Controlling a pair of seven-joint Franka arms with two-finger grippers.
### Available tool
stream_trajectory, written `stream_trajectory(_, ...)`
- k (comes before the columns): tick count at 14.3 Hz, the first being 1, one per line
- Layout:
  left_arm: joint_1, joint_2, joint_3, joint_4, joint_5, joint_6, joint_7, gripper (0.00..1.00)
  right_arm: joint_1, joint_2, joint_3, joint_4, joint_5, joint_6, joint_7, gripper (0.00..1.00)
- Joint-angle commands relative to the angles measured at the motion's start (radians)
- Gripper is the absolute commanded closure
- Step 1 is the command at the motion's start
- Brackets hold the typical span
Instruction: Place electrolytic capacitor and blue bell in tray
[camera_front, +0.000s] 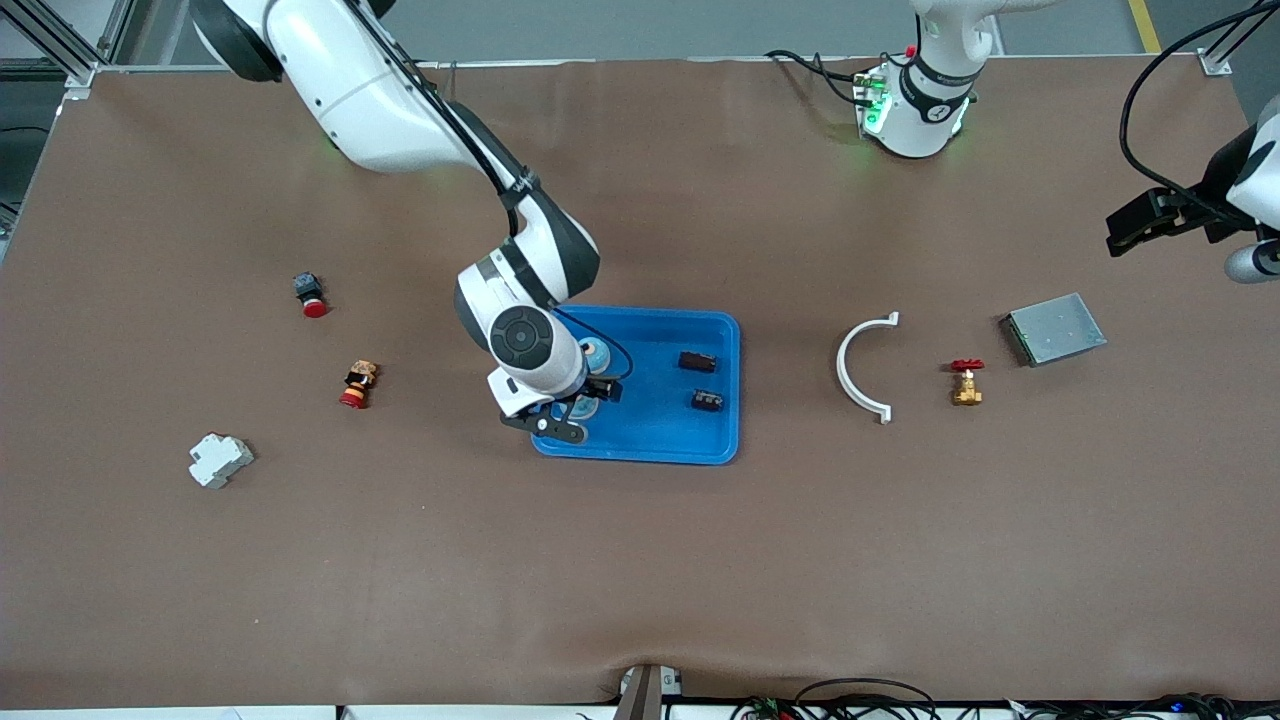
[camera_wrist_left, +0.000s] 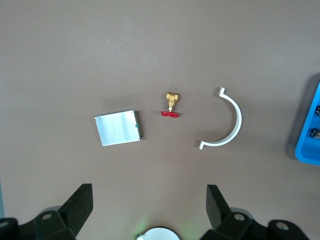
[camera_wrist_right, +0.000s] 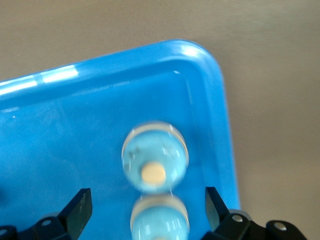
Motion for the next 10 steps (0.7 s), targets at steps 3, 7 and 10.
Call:
stream_trajectory(3, 0.0, -0.094, 0.015, -0.1, -0.021, 0.013, 0.051, 0.0, -0.017, -0.264, -0.007, -0.038, 0.014, -0.296, -0.081, 0.0)
stream_trajectory(7, 0.005, -0.094, 0.008, -0.108, -0.08, 0.055, 0.049, 0.0, -0.071, -0.435, -0.009, -0.083, 0.034, -0.465, -0.179, 0.0)
stream_trajectory(10, 0.003, -0.102, -0.003, -0.138, -0.08, 0.08, 0.049, 0.0, -0.151, -0.59, -0.012, -0.139, 0.041, -0.569, -0.331, 0.0)
